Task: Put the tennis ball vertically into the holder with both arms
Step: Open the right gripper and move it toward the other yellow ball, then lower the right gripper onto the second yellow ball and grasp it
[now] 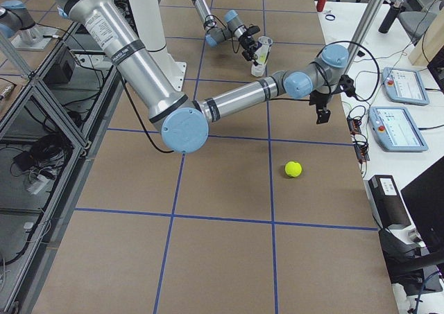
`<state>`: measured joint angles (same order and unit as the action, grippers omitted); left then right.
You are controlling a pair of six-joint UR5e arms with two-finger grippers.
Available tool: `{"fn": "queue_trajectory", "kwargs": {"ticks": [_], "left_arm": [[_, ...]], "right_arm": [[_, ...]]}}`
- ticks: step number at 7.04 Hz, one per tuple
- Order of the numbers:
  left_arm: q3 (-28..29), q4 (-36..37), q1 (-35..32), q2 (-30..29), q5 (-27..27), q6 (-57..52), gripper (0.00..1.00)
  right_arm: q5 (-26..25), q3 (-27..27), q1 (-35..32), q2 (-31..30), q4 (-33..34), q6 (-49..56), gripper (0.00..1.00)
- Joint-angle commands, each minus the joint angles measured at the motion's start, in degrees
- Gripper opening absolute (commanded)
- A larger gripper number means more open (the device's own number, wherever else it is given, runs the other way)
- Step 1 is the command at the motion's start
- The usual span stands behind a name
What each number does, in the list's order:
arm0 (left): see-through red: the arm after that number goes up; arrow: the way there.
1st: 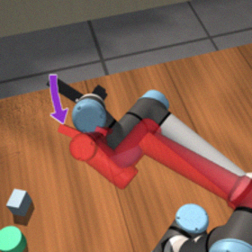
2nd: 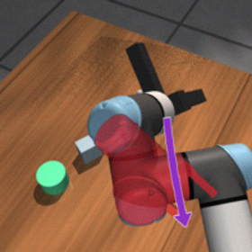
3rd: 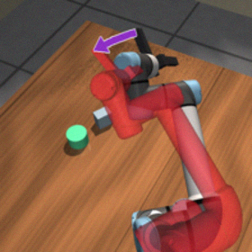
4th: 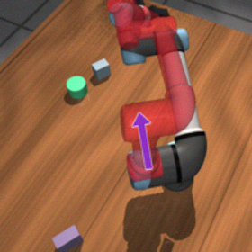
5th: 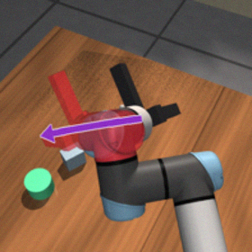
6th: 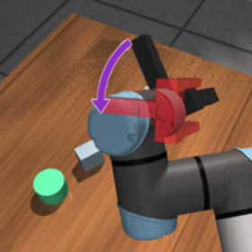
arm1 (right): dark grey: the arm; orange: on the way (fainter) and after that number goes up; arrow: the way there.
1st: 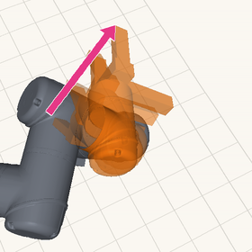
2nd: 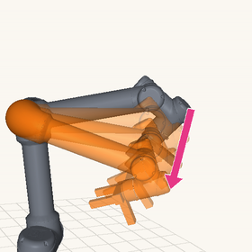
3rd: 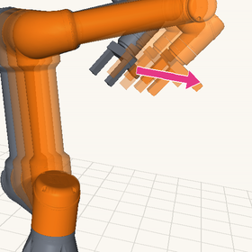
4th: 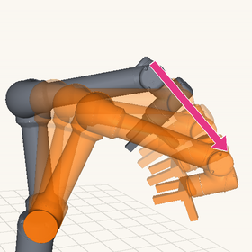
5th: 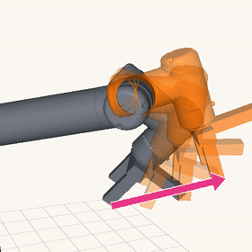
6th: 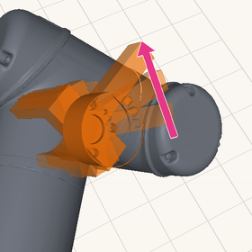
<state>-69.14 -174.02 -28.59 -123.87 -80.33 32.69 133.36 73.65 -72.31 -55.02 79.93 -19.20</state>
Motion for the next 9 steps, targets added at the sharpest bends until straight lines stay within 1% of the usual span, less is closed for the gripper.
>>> {"fn": "queue_trajectory", "kwargs": {"ticks": [1,2,3,5,7,9], "left_arm": [[0.06,0.0,0.12,0.03,0.0,0.0,0.76],[0.06,0.0,0.12,0.03,0.0,0.0,0.76],[-0.03,0.0,0.12,-0.05,0.0,0.0,0.76],[-0.12,0.0,0.12,-0.05,0.0,0.0,0.77],[-0.12,0.0,-0.06,-0.05,0.0,0.0,0.77],[-0.12,0.0,0.03,-0.05,0.0,0.0,0.77]], "right_arm": [[-4.92,-6.2,2.16,-4.9,-8.85,2.68,0.99],[-5.73,-8.59,3.31,-5.71,-12.57,2.59,0.99],[-5.83,-8.78,4.54,-6.15,-12.61,2.5,0.99],[-9.41,-10.27,7.0,-6.59,-12.61,2.41,0.99],[-9.69,-10.37,7.45,-7.12,-12.43,2.85,0.99],[-11.44,-11.24,7.62,-7.12,-12.43,2.94,0.99]]}}
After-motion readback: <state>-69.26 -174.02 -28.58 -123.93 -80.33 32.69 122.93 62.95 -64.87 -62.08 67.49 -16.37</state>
